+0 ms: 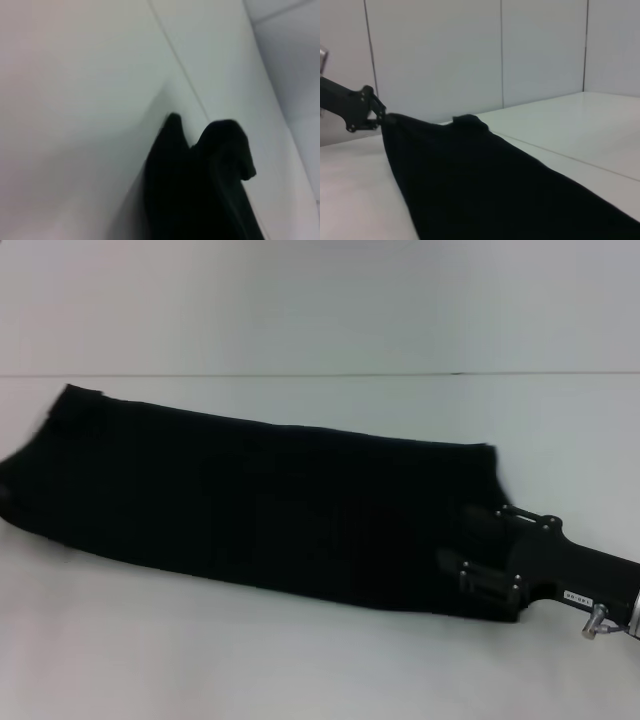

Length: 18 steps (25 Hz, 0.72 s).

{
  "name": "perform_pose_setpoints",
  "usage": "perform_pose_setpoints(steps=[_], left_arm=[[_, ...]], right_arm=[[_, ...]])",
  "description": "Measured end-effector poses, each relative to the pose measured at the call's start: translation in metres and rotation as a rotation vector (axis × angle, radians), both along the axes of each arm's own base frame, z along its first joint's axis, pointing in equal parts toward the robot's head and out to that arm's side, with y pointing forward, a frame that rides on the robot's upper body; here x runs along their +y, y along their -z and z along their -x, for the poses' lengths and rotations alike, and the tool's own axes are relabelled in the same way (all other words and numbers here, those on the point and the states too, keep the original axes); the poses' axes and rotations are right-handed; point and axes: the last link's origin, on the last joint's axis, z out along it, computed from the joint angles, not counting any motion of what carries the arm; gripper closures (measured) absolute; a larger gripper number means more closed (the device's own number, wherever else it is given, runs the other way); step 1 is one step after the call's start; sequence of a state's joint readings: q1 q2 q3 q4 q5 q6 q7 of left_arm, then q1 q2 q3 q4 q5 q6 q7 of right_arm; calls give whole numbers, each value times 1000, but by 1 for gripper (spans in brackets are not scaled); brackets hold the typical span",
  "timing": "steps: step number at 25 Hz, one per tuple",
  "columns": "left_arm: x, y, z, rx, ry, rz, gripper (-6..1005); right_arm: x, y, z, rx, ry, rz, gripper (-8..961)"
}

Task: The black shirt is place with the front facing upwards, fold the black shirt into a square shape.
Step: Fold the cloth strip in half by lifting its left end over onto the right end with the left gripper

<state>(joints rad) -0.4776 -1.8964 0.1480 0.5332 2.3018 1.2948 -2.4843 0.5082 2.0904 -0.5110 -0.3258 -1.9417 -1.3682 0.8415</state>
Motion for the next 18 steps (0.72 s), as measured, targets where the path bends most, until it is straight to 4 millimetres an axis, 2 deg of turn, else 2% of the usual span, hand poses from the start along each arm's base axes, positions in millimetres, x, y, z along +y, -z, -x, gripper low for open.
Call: perform_pose_setpoints(steps=[5, 9, 12, 16, 17, 18], left_arm=[[0, -17, 5, 11, -14, -52, 977], [7, -16, -6, -32, 27, -61, 977], [19, -15, -28, -93, 109, -73, 977], [44, -7, -69, -159, 248, -46, 978], [53, -1, -86, -173, 300, -20, 978], [53, -1, -86, -173, 300, -20, 978]], right_arm=[[-2, -1, -3, 2, 12, -5, 222], [-5, -2, -8, 8, 32, -13, 222], [-7, -4, -11, 12, 47, -21, 222], [-11, -6, -16, 19, 72, -35, 222], [-12, -6, -18, 20, 78, -36, 222], [-14, -6, -20, 21, 86, -38, 222]])
